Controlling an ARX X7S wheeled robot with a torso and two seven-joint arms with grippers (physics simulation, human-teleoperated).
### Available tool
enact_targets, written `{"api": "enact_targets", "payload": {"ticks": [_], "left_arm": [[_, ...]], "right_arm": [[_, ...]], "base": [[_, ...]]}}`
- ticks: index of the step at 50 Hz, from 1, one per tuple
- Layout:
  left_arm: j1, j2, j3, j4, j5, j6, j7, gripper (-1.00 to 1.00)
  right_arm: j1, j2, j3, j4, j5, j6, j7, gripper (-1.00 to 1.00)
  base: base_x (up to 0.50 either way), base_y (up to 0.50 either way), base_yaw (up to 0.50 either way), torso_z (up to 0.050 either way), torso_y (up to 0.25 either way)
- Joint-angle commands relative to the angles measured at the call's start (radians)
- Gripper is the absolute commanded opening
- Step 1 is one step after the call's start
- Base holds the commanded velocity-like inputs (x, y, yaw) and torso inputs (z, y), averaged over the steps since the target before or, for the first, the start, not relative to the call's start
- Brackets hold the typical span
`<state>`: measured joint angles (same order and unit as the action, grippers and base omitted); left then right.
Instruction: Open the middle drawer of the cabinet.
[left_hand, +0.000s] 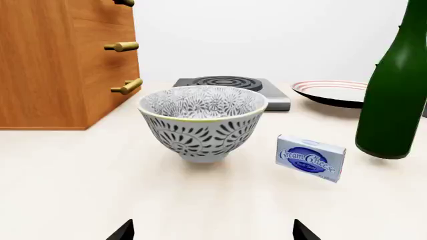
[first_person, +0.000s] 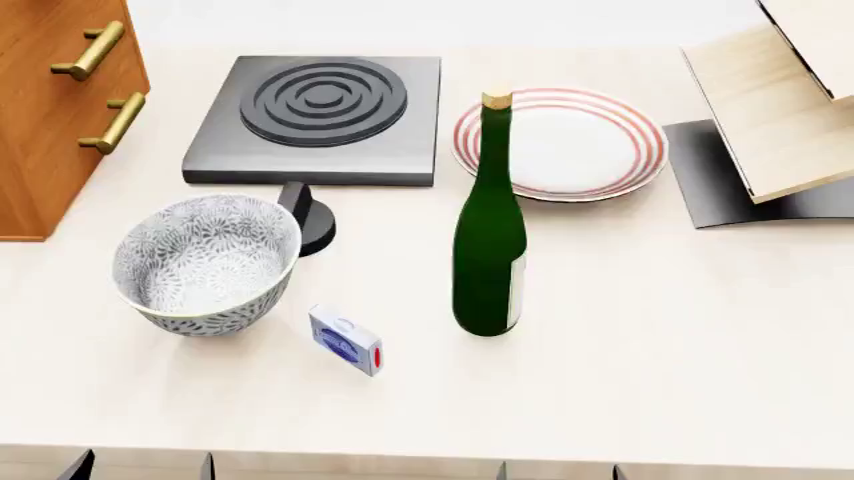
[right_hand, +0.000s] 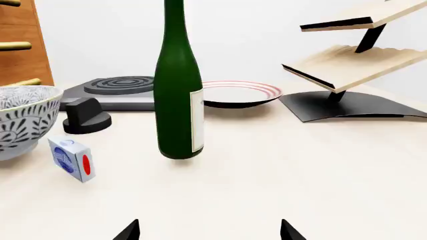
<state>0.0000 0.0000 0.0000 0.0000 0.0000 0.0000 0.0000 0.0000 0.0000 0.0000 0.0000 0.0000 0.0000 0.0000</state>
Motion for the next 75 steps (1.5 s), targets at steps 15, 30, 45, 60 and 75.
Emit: {"api": "enact_targets", "payload": {"ticks": [15, 30, 45, 60, 75], "left_arm": [[0.0, -0.013, 0.018, 0.0, 0.013, 0.012, -0.013, 1.0], [0.012, -0.055, 0.067, 0.01, -0.024, 0.028, -0.06, 1.0], [0.008, -0.078, 0.099, -0.003, -0.016, 0.057, -0.098, 1.0], [0.007, -0.096, 0.119, -0.003, -0.025, 0.056, -0.122, 1.0], [0.003, -0.114, 0.141, -0.007, -0.029, 0.065, -0.142, 1.0]], "right_arm": [[0.005, 0.007, 0.0, -0.009, 0.026, 0.015, 0.03, 1.0], [0.0, 0.052, -0.065, -0.007, 0.058, 0.005, 0.082, 1.0], [0.007, 0.077, -0.086, -0.006, 0.075, 0.001, 0.107, 1.0], [0.002, 0.094, -0.108, -0.01, 0.059, -0.021, 0.15, 1.0], [0.003, 0.11, -0.127, -0.011, 0.073, -0.027, 0.168, 1.0]], "base": [[0.0, 0.0, 0.0, 0.0, 0.0], [0.0, 0.0, 0.0, 0.0, 0.0], [0.0, 0.0, 0.0, 0.0, 0.0], [0.0, 0.0, 0.0, 0.0, 0.0], [0.0, 0.0, 0.0, 0.0, 0.0]]}}
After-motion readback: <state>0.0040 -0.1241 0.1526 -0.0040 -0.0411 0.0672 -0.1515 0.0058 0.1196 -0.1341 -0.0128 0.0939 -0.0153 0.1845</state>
